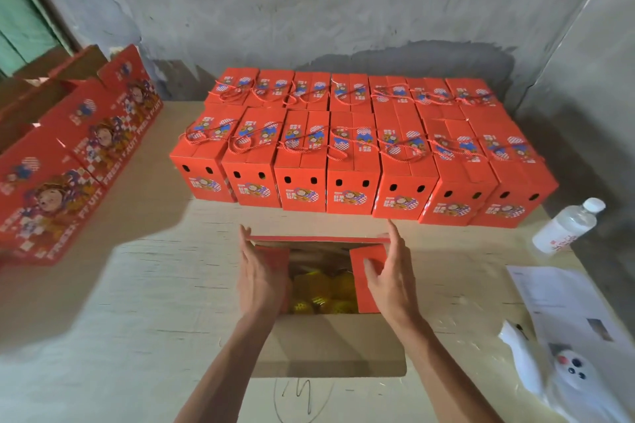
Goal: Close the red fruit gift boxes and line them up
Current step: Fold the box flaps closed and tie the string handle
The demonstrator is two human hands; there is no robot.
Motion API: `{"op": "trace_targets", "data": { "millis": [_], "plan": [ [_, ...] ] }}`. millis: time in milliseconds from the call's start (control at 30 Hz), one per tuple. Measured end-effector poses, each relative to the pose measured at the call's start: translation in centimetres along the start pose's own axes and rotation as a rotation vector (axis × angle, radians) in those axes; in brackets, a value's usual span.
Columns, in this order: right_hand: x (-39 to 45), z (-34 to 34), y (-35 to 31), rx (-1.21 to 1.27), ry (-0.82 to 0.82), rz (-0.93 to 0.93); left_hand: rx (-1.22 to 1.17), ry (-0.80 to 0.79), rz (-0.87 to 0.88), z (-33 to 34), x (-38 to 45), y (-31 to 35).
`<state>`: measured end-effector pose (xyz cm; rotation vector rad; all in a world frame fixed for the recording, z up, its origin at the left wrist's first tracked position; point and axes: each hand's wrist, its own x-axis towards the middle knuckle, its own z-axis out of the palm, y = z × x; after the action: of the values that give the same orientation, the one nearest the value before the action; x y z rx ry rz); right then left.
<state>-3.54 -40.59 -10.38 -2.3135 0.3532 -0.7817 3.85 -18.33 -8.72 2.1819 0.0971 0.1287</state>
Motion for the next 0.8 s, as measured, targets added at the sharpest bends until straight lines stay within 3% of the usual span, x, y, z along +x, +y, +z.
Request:
{"op": "trace_targets", "data": {
  "millis": [267,600,800],
  "plan": [
    [0.2,-0.8,-0.5,0.088,-0.058,0.109,-0.219,-0.012,0.017,-1.0,-0.5,-0.4],
    [-0.1,-1.3,-0.6,0.163,-0.107,0.13,-0.194,-0.067,0.022,-1.7,-0.1,-0.9],
    [-1.2,-1.7,-0.1,0.179,-0.164,0.127,-0.056,-0.121,0.216,-1.9,0.2,-2.2]
  ]
}}
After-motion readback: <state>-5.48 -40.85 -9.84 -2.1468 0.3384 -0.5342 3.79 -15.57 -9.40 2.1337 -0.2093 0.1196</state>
